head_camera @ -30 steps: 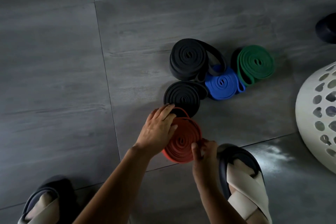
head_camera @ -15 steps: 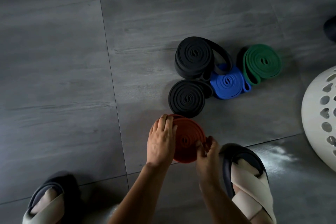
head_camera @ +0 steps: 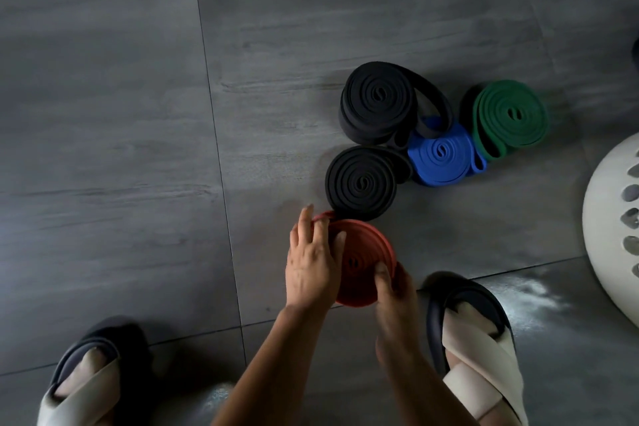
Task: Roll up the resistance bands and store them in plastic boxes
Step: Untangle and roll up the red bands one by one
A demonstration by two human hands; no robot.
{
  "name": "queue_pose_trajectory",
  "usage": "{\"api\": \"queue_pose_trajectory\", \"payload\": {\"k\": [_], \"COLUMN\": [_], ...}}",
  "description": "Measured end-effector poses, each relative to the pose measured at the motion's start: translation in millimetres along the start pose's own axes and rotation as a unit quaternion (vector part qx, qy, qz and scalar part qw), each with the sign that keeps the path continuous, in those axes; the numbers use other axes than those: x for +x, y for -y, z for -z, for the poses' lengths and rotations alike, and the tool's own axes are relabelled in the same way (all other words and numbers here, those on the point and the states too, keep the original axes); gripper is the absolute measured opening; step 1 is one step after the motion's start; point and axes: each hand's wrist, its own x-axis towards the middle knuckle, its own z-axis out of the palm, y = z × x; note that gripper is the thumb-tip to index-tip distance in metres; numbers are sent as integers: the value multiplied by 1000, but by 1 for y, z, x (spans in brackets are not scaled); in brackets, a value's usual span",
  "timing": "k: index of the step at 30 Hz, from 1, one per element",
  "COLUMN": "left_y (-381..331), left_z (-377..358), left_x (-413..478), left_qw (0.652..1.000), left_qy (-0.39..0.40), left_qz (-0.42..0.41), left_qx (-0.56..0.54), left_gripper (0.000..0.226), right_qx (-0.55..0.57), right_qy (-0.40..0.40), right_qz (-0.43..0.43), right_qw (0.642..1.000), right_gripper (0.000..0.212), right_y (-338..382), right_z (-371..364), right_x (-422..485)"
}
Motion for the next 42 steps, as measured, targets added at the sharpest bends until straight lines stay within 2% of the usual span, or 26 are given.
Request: {"api": "queue_pose_trajectory", "payload": {"k": [4, 9, 12, 16, 20, 21, 24, 26, 30, 34, 36, 40, 42], "left_y": [-5, -15, -17, -21, -26, -25, -23, -22, -19, -10, -2, 15, 22], "left_z": [-2, -10, -11, -13, -11, -11, -10, -10, -8, -3, 3, 17, 24], "left_x": [-2, -8, -8, -6, -8, -9, -8, -8, -13, -21, -27, -41, -44], "left_qw": [998, 986, 978, 965, 953, 949, 944, 943, 945, 948, 945, 937, 934], "left_qy": [-11, -40, -61, -49, -47, -50, -55, -47, -35, -28, -25, -88, -126], "left_qz": [32, 88, 109, 174, 206, 210, 216, 214, 203, 180, 169, 175, 181], "left_qx": [-58, -133, -169, -192, -219, -228, -243, -249, -253, -262, -278, -289, -281], "left_gripper": [40, 36, 38, 38, 37, 37, 37, 37, 34, 37, 37, 34, 32], "right_qx": [22, 40, 32, 60, 60, 46, -4, -26, -30, -40, -70, -100, -97], "right_qy": [10, -9, -6, -15, -17, -21, -59, -71, -69, -46, -35, -7, 6], "right_qz": [-10, -1, 14, 0, -8, -3, 23, 41, 53, 46, 69, 108, 121], "right_qw": [1000, 999, 999, 998, 998, 999, 998, 996, 996, 997, 995, 989, 988], "right_gripper": [3, 4, 16, 26, 13, 19, 77, 93, 98, 79, 75, 86, 103], "right_y": [-1, -3, -3, 0, 2, 1, -1, -4, -2, 7, 8, 14, 16], "right_z": [-5, -8, -9, -9, -6, -7, -14, -17, -17, -15, -15, -29, -42], "right_x": [-2, -5, -7, -7, -8, -8, -10, -14, -24, -26, -27, -42, -49]}}
